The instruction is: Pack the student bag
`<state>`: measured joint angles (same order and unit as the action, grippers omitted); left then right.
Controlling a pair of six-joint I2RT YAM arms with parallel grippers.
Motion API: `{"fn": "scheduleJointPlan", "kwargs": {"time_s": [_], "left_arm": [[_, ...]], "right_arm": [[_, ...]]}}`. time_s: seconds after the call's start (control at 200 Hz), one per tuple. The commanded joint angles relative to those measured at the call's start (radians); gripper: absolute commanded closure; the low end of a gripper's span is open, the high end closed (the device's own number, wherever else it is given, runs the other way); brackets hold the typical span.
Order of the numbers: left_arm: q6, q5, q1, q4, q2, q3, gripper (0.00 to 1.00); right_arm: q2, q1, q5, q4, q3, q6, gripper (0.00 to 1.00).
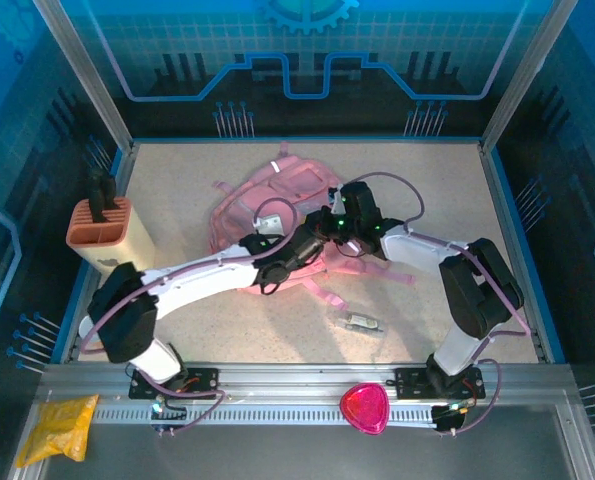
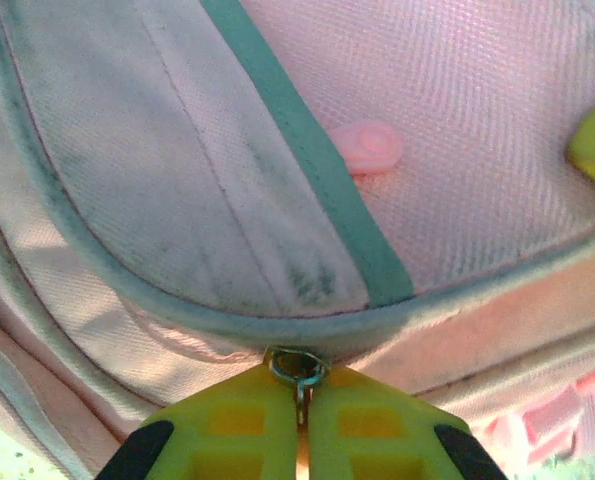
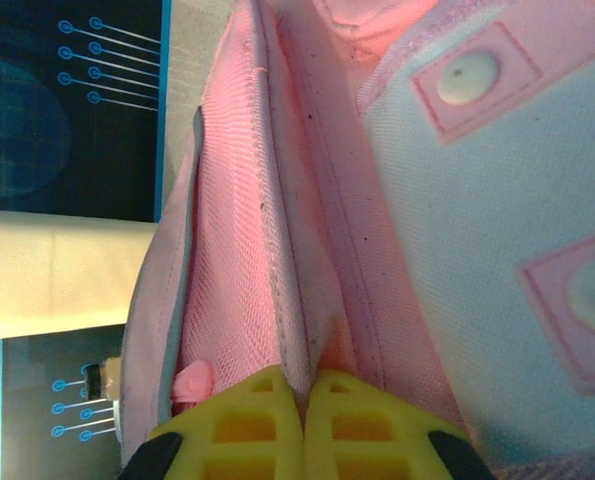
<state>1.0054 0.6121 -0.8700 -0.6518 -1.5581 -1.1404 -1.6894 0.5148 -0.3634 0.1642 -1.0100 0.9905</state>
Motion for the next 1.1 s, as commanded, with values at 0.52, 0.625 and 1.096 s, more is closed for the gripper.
{"fn": "scheduleJointPlan", "kwargs": {"time_s": [0.52,0.625,1.096], "left_arm": [[-0.412,-0.382,0.127,0.199,0.158,0.145,1.0],[-0.395,-0.345,0.068,0.202,0.076,0.057,1.0],[-0.366,-0.374,0.026,0.35,-0.063,-0.058,1.0]], "right_arm": [[-0.151,-0.128,-0.095,-0.237,-0.309,-0.251,1.0],[-0.197,-0.14,-0.125,-0.281,-0.374,-0.273,0.88],[0.064,-0.191,-0.219,-0.31,-0.099,-0.188,0.41]]}}
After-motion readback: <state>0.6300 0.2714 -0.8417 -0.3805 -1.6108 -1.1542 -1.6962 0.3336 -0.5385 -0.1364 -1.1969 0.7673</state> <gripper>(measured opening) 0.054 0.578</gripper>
